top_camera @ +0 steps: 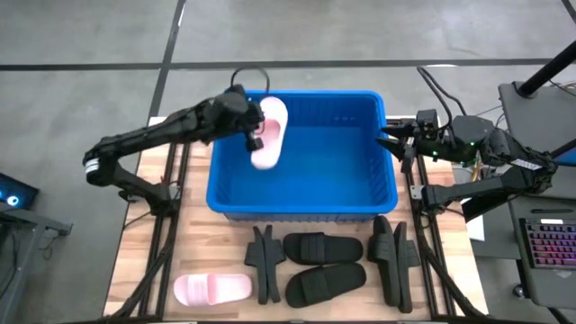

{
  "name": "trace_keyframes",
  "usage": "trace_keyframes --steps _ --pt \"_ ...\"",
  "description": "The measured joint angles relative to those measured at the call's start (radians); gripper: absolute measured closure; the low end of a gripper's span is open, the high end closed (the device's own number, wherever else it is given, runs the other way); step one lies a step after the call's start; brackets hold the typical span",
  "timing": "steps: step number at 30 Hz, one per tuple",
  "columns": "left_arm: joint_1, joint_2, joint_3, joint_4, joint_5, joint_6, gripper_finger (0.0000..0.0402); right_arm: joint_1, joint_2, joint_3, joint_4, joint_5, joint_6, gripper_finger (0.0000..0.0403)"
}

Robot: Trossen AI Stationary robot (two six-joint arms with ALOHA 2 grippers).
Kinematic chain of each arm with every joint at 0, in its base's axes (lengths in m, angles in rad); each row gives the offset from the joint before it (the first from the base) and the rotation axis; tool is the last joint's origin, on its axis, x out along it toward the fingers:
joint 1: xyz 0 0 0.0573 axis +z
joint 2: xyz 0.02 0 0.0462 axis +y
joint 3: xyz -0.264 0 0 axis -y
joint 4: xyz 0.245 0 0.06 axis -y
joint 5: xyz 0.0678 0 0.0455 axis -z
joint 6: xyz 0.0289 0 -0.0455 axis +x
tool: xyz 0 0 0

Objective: Pick and place slides into bin
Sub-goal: Put the top pink slide into the bin

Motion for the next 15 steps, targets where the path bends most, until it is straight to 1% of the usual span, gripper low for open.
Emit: trace_keyframes --steps 5,8,10,14,15 --pt "0.074 0.122 -0.028 -0.010 0.012 0.191 0.0402 0.000 0.000 0.000 0.000 0.004 0.003 0.0200" --pt "0.096 0.194 -0.037 -0.025 0.009 0.207 0.0402 0.000 0.000 0.000 0.000 0.004 0.003 0.0200" --pt "0.104 0.230 -0.042 -0.052 -0.032 0.202 0.0401 0.000 0.000 0.000 0.000 0.004 0.003 0.0200" --pt "0.108 0.294 -0.046 -0.090 -0.149 0.217 0.0401 0.000 0.000 0.000 0.000 0.004 0.002 0.0200" --pt "0.110 0.304 -0.049 -0.088 -0.157 0.226 0.0401 0.000 0.000 0.000 0.000 0.004 0.002 0.0200"
